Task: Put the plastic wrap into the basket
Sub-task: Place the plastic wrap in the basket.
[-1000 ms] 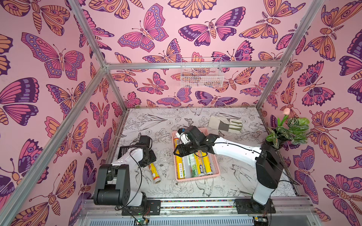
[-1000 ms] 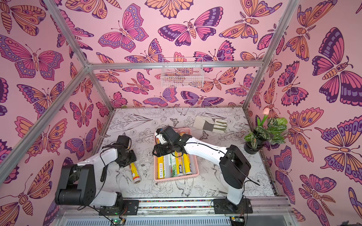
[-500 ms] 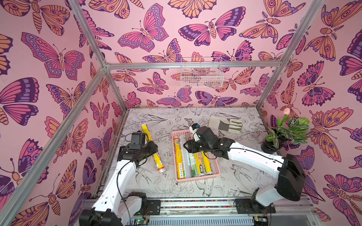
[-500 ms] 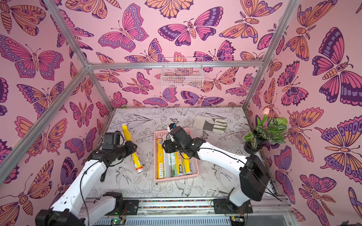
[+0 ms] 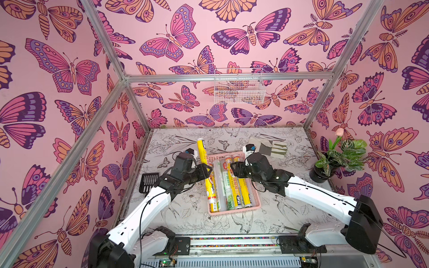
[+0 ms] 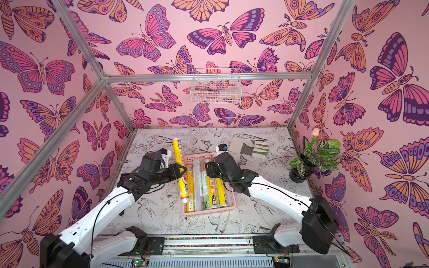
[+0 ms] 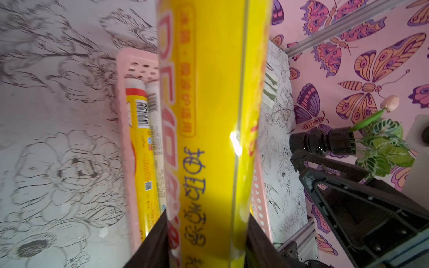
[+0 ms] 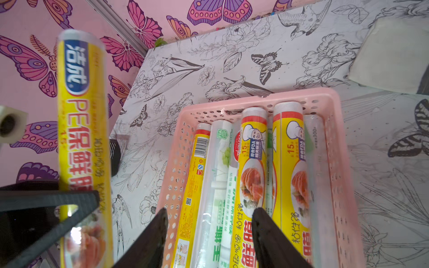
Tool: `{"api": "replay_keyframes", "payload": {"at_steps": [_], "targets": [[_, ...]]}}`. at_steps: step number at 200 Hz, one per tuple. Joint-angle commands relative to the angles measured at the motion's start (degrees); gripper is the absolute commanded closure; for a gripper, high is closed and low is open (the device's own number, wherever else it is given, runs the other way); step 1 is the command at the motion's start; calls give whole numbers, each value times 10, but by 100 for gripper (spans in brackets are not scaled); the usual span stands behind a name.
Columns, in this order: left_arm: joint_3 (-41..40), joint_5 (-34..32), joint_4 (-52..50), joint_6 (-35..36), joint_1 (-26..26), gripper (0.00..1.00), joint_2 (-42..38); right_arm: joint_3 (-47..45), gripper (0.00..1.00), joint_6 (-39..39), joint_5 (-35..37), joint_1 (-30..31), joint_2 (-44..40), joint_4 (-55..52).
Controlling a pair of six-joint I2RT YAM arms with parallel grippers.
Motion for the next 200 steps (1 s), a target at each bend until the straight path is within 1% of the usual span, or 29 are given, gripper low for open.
{"api": "replay_keyframes", "payload": {"at_steps": [1,27,37,40,48,67,96,147,200], "targets": [[18,4,56,-18,-26,82,32,-10,39,15,27,-7,-16,13],[16,1,83,-45,-46,82,69,-10,38,14,17,-11,-12,10],[20,3,82,-47,-52,82,80,-9,38,14,9,-12,-8,8],[21,3,82,-48,-53,82,100,-8,38,14,8,-12,-7,7],[24,3,82,-55,-56,82,116,-6,38,14,3,-12,-4,6],[27,-4,82,-69,-64,82,142,1,38,13,-7,-12,5,-2],[42,4,82,-75,-70,81,182,7,38,11,-10,-13,10,-17],[58,8,64,-76,-77,79,218,7,38,14,-19,-15,20,-15],[55,4,36,-73,-82,77,237,17,38,14,-25,-16,31,-21]]}}
